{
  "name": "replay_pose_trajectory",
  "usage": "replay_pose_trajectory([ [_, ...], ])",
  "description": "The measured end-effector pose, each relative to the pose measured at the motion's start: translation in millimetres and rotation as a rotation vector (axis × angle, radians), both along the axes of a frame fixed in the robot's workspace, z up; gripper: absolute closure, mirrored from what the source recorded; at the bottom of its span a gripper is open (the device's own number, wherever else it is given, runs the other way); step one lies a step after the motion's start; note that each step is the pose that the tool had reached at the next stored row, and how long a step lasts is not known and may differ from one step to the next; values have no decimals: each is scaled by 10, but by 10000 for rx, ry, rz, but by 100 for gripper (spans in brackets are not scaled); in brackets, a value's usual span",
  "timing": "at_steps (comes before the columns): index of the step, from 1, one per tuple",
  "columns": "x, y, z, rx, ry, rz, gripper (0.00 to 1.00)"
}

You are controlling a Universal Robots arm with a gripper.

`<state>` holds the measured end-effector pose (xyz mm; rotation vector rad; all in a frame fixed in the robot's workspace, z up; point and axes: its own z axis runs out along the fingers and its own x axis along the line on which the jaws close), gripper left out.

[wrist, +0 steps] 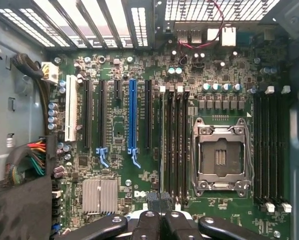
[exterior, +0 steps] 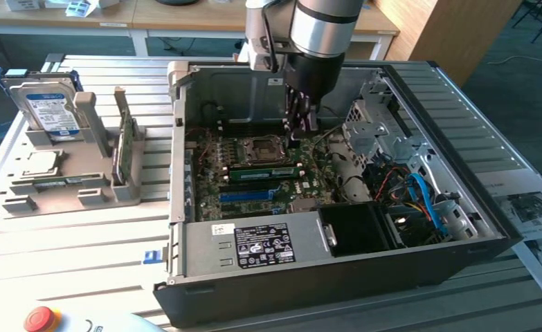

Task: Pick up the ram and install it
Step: 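Press down the ram until it locks into place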

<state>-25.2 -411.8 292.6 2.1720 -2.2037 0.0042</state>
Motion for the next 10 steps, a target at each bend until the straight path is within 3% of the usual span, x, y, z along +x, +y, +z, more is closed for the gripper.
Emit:
replay_pose_trajectory([
  [10, -1, 0, -125, -30, -20, 0, 90],
])
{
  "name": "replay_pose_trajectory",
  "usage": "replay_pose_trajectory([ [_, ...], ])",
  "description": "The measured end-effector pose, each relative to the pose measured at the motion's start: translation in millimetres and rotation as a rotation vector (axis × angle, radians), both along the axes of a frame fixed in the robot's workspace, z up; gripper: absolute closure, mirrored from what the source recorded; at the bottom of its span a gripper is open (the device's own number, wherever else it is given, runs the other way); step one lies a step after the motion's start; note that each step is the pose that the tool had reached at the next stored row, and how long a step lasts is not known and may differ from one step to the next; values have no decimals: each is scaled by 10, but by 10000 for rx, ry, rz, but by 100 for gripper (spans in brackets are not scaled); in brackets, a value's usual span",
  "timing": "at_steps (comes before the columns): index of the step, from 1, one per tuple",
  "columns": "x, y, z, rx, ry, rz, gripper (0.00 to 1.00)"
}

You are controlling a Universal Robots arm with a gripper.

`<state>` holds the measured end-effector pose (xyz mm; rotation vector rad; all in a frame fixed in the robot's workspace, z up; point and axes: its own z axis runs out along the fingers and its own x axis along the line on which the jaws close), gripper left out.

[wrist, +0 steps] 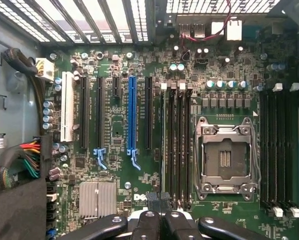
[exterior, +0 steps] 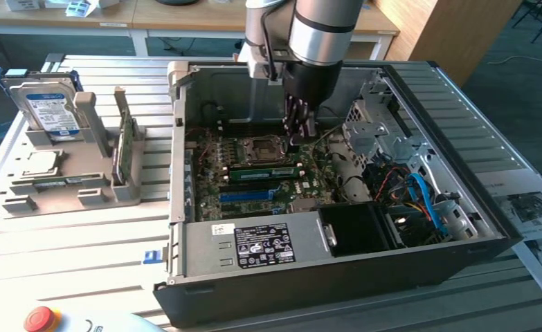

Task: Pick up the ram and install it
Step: 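Press down the ram until it locks into place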

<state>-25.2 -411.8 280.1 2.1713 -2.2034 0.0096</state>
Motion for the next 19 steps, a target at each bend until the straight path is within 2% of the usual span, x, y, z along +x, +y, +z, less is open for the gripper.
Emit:
replay_pose_trajectory([
  [7, 0, 0, -125, -28, -24, 0, 90],
  [19, 0, 0, -265, -55, -42, 0, 90],
])
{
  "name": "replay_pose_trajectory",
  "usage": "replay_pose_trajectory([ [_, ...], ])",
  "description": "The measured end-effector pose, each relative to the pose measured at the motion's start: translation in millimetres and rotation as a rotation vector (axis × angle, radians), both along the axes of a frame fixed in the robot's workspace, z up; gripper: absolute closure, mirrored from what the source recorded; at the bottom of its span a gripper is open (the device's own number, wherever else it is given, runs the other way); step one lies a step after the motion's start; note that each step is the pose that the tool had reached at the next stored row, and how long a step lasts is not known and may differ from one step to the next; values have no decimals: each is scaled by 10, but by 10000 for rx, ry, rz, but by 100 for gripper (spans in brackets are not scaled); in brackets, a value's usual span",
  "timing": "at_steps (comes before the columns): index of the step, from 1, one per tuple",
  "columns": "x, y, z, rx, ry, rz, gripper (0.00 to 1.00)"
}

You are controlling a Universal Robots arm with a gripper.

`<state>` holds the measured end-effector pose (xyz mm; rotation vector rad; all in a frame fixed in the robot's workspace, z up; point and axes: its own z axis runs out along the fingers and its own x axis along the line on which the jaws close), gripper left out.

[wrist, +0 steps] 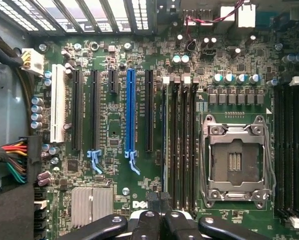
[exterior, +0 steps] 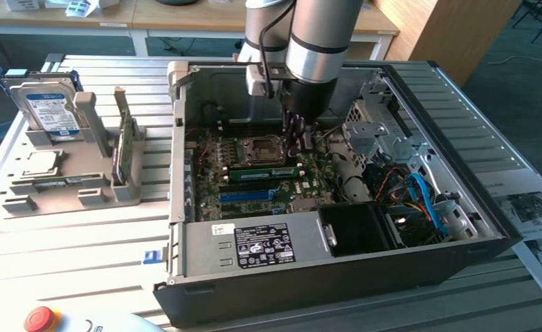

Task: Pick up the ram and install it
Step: 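Press down the ram until it locks into place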

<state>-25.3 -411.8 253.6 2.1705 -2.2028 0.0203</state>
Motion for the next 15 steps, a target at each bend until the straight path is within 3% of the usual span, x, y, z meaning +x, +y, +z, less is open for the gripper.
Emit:
replay_pose_trajectory([
  [15, 0, 0, -129, -27, -12, 0, 90],
])
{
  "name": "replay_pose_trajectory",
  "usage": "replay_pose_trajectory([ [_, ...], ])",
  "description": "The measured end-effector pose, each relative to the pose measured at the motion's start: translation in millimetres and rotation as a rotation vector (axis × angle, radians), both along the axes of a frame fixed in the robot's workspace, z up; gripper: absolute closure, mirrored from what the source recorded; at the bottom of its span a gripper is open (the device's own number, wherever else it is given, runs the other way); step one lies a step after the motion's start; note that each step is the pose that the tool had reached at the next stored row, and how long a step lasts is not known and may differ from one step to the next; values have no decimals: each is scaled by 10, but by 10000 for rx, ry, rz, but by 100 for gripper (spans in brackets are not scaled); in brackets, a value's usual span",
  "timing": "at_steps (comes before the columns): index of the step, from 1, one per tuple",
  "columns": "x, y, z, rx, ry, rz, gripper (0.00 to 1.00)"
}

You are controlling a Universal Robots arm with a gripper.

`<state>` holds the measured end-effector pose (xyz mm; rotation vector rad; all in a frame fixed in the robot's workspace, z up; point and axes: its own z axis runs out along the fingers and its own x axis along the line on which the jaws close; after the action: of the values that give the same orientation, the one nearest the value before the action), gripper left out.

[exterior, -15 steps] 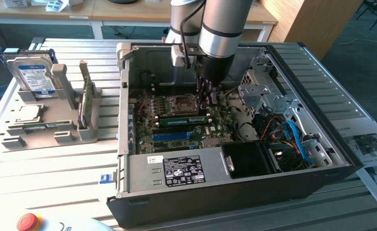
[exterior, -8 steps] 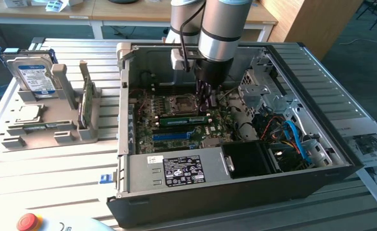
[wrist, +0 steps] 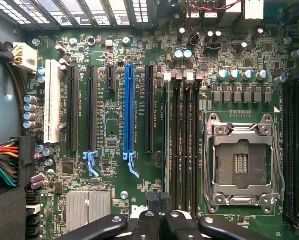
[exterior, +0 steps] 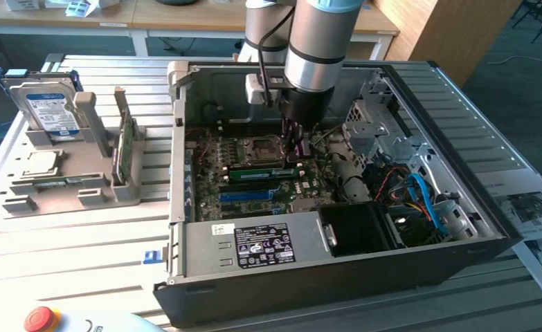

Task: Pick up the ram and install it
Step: 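Press down the ram until it locks into place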

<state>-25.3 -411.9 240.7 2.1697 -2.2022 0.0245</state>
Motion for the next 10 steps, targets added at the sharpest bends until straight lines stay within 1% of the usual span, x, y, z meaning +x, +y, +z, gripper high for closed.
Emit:
replay_pose_trajectory([
  [5, 8, 0, -3, 2, -2, -1, 90],
  [10, 73, 0, -8, 2, -1, 0, 90],
])
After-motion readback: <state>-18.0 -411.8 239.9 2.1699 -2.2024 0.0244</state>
